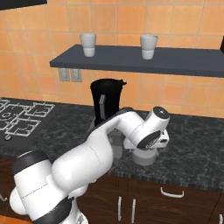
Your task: Close the lid blender by securely placing the lid on top.
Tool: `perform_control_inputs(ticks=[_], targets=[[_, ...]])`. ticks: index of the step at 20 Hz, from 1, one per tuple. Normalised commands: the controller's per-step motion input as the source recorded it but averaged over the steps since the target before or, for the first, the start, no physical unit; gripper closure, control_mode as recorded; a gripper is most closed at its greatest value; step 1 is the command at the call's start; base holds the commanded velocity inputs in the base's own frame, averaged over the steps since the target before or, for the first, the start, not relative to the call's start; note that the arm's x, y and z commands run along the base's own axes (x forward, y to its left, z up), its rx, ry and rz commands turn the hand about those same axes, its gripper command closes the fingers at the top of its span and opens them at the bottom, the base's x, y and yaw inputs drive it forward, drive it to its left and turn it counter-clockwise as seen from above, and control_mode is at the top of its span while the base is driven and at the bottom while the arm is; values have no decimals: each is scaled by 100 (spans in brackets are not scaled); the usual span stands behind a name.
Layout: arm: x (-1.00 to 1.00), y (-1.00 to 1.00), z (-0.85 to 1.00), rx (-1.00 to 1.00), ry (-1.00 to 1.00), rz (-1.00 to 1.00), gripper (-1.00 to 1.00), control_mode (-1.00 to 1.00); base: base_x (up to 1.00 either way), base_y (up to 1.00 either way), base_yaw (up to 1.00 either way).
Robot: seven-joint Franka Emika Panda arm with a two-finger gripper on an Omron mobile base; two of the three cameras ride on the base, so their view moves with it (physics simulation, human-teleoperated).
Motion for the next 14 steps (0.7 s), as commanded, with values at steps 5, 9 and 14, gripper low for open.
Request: perform_control_inputs(ticks=[5, 9, 14], targets=[[20, 0, -9, 0, 0, 5, -100, -100, 0, 0, 0], [19, 0, -15, 0, 0, 5, -100, -100, 0, 0, 0], [21, 0, -17, 0, 0, 6, -100, -100, 0, 0, 0]])
